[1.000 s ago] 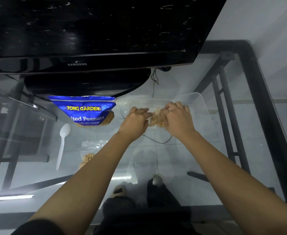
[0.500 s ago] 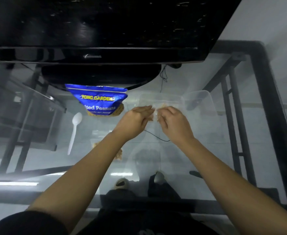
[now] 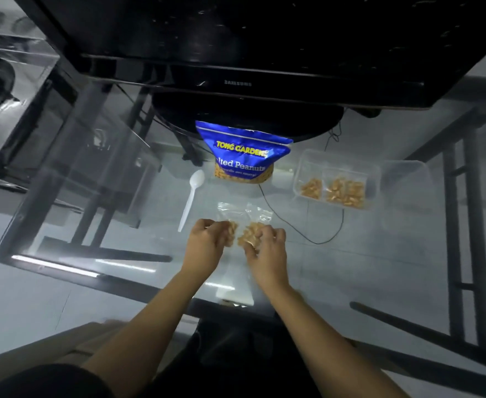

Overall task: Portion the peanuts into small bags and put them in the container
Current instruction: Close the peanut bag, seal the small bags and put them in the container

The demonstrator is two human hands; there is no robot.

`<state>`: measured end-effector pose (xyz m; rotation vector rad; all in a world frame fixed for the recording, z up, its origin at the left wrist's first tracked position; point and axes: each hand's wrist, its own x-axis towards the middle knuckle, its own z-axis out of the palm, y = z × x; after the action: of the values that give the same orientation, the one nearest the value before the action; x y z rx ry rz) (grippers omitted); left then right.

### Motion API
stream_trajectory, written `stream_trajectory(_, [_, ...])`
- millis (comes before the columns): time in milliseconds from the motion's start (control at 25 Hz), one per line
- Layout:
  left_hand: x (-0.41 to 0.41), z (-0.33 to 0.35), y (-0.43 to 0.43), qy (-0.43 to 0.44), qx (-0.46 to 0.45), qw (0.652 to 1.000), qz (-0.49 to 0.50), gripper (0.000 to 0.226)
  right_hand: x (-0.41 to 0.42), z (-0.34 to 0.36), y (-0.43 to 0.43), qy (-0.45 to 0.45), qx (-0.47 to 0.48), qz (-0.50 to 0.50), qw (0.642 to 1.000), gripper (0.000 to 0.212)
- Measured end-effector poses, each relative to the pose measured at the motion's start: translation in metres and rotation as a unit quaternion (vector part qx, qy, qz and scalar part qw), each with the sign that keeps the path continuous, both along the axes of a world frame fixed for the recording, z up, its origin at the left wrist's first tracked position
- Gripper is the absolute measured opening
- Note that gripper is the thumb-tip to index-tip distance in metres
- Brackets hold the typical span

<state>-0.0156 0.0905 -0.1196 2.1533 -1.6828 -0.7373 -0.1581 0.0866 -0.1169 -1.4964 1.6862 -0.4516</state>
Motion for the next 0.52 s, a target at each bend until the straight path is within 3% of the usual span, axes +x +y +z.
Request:
stream_trajectory(160, [-0.014, 0.004, -0.006, 0.068, 0.034, 0.997, 0.032, 0.033, -0.007, -0.002, -0.008, -0.014, 0.016, -0.025, 0.999, 0.031])
stream_trajectory(360, [-0.059, 0.006, -0.006, 0.082, 0.019, 0.995, -0.056, 0.034, -0.061, -0.003, 0.005, 0.011, -0.005, -0.052, 0.999, 0.032])
stream_trajectory(520, [-0.105, 0.014, -0.004, 0.104, 0.014, 0.986, -0.128, 0.029, -0.116, -0.003, 0.024, -0.069, -0.004, -0.122, 0.990, 0.031])
